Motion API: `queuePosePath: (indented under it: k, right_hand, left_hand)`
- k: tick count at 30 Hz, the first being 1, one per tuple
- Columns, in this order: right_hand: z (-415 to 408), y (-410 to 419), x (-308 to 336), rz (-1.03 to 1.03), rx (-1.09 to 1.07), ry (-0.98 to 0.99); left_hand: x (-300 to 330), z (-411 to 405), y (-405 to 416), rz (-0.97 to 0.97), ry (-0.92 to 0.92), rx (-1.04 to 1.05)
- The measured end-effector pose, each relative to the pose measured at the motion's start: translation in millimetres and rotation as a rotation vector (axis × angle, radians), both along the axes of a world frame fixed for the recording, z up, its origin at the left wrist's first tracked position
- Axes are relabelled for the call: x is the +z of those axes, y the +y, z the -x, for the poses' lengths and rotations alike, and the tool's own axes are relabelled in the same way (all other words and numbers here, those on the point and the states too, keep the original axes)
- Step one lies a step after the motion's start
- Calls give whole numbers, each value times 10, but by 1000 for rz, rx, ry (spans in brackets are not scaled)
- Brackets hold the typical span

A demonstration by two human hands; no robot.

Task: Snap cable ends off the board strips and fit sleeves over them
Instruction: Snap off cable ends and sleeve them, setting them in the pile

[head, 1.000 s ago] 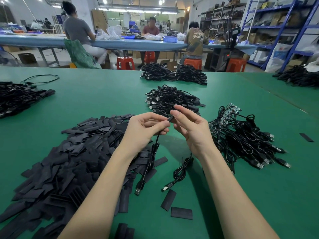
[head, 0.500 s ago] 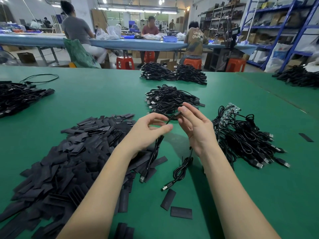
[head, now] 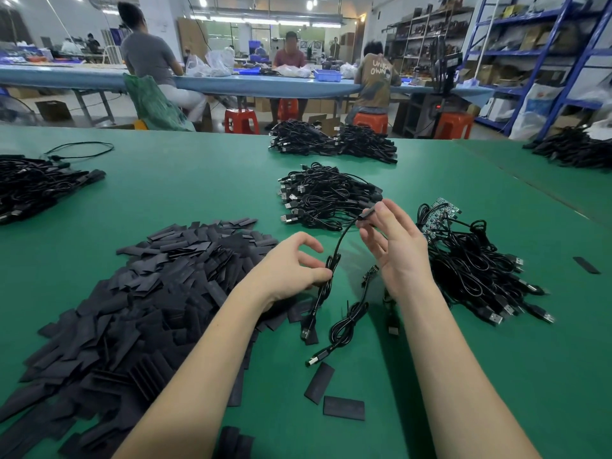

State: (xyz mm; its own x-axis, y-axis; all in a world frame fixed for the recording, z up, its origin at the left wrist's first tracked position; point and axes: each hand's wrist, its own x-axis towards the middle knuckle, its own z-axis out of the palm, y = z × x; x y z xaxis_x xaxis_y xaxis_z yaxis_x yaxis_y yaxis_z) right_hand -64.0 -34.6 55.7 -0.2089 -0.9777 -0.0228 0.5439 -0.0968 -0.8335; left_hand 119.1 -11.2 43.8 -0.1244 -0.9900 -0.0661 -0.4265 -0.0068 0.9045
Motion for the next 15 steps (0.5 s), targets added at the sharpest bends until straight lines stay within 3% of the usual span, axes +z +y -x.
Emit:
queuePosePath:
  k: [2, 6, 8, 12, 15]
  right_hand:
    - [119, -20, -18, -67, 32, 260]
    - [292, -27, -13, -303, 159, 1217]
    - [224, -7, -3, -330, 170, 1535]
    - [-7, 44, 32, -317, 139, 1673]
    - [-91, 56, 34, -295, 130, 1721]
  left_hand:
    - [8, 10, -1, 29, -27, 45]
    - [88, 8, -27, 148, -111, 88]
    - [150, 29, -67, 224, -153, 87]
    - [322, 115, -249, 353, -304, 53]
    - [552, 229, -530, 487, -650, 6]
